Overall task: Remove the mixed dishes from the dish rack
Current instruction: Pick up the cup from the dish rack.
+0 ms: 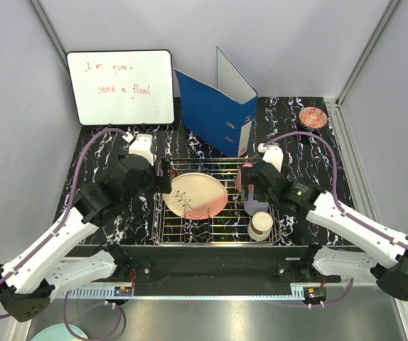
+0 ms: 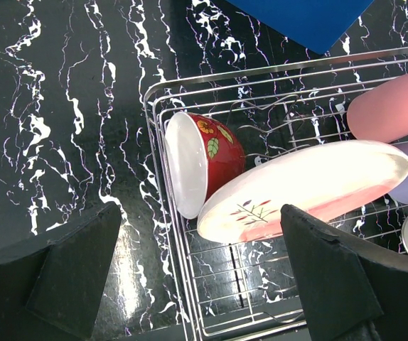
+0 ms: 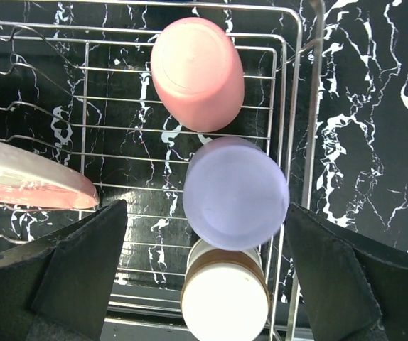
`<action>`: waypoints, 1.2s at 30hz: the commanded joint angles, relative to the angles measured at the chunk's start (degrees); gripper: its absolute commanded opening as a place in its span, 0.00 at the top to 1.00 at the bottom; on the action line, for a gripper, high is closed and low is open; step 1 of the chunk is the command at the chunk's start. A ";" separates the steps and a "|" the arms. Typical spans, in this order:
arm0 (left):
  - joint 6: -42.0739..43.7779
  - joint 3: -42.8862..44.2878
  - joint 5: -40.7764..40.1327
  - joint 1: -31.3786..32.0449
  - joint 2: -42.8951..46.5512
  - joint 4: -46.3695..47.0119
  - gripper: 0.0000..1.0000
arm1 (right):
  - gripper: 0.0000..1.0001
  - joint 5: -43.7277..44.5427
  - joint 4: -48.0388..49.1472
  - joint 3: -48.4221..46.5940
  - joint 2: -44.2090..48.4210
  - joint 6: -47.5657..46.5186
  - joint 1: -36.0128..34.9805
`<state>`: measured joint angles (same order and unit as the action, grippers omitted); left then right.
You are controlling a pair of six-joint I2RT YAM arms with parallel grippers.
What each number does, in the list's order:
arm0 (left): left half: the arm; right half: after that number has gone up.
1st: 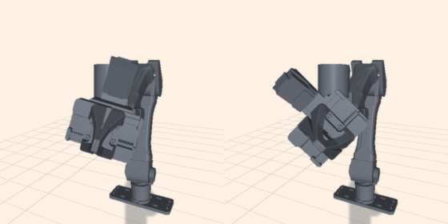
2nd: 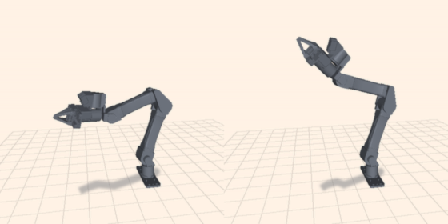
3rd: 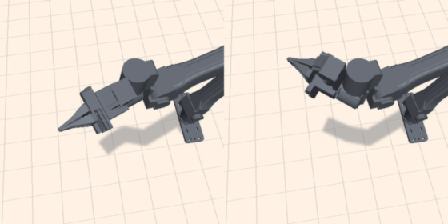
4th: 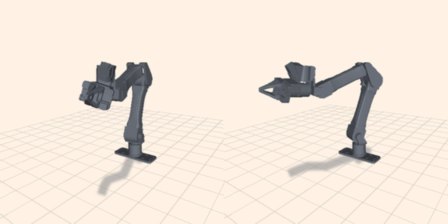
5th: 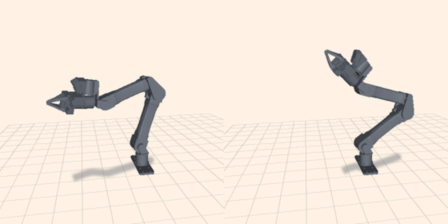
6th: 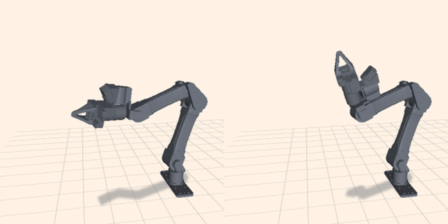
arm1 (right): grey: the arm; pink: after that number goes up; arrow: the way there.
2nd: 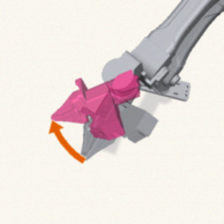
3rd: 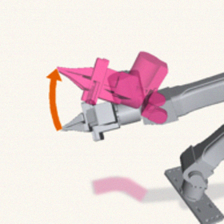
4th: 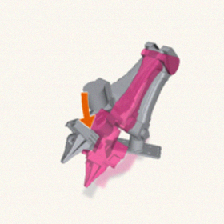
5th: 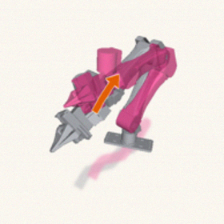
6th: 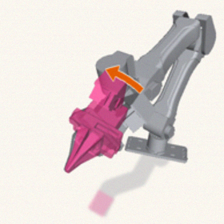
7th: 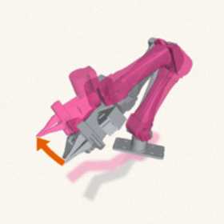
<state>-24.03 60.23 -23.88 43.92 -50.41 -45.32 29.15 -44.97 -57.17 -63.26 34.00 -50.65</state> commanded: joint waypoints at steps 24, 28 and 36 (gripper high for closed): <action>-1.02 -2.92 2.52 -0.24 0.93 3.84 0.01 | 0.48 3.20 2.52 3.03 -3.97 1.86 0.29; -1.28 -3.27 2.61 -0.24 1.20 3.84 0.01 | 0.80 3.37 2.70 2.85 -3.27 1.60 0.12; -0.93 -2.66 2.17 -0.24 1.81 3.84 0.01 | 1.00 5.39 -1.96 -3.55 2.88 0.46 0.12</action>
<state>-24.93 56.84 -22.13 43.92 -49.95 -43.59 30.94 -45.32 -54.50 -65.12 34.96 -50.57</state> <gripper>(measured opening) 0.987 0.653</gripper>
